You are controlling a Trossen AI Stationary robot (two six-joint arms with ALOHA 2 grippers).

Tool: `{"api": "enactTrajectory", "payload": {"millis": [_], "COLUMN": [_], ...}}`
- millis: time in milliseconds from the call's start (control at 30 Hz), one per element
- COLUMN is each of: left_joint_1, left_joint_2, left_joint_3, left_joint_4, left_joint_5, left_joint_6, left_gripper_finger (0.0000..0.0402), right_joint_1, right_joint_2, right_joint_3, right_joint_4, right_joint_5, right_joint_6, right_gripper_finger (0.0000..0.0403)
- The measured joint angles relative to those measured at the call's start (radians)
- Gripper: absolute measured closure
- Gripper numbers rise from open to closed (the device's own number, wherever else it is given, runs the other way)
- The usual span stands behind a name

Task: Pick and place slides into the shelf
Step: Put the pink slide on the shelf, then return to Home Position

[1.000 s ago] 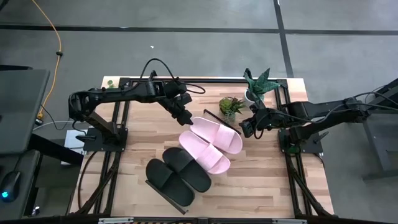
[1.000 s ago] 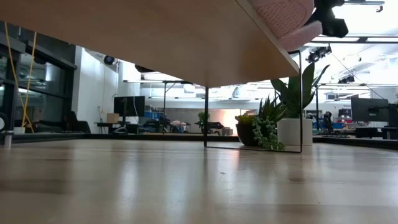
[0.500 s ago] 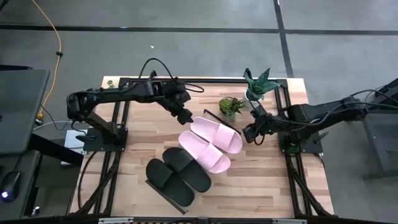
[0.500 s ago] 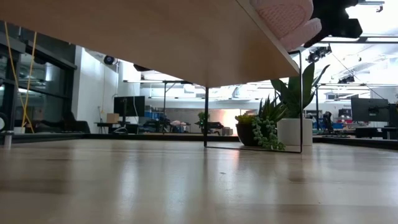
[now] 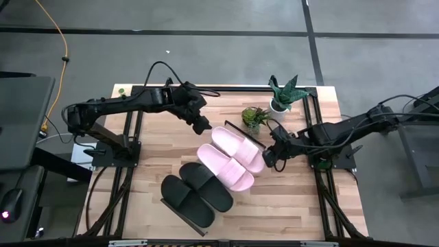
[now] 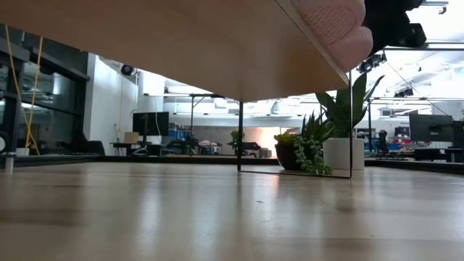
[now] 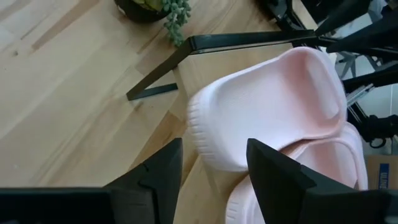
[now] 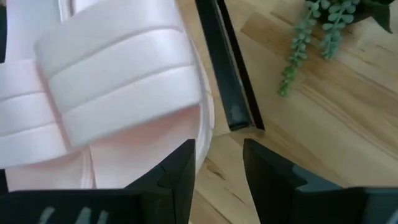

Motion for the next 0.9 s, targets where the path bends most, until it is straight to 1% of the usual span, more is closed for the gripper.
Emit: {"api": "enactTrajectory", "payload": {"millis": [133,333,467,600,700,767,833,900], "left_joint_1": [0.000,-0.001,-0.001,-0.018,-0.049,-0.079,-0.116,-0.152], "left_joint_2": [-0.004,-0.005,-0.048,-0.143,-0.234,-0.300,-0.356,-0.395], "left_joint_3": [0.000,0.000,-0.001,-0.001,0.000,0.000,0.001,0.001], "left_joint_4": [0.000,-0.001,0.016,0.055,0.087,0.110,0.107,0.084], "left_joint_5": [-0.005,0.000,0.037,0.054,0.017,-0.036,-0.124,-0.189], "left_joint_6": [0.000,-0.001,-0.002,0.002,0.008,0.027,0.051,0.078], "left_gripper_finger": [0.0236,0.0235,0.0242,0.0254,0.0266,0.0277,0.0291,0.0308], "right_joint_1": [0.011,0.024,0.024,0.025,0.028,0.034,0.040,0.042], "right_joint_2": [0.000,-0.023,-0.051,-0.103,-0.171,-0.220,-0.261,-0.292], "right_joint_3": [0.000,0.000,0.000,0.000,0.000,0.000,0.000,0.000], "right_joint_4": [-0.018,0.000,0.037,0.090,0.164,0.234,0.302,0.335], "right_joint_5": [0.017,0.143,0.153,0.111,0.102,0.102,0.101,0.090], "right_joint_6": [0.022,0.045,0.005,-0.109,-0.229,-0.340,-0.452,-0.561], "right_gripper_finger": [0.0279,0.0279,0.0279,0.0279,0.0279,0.0279,0.0280,0.0286]}}
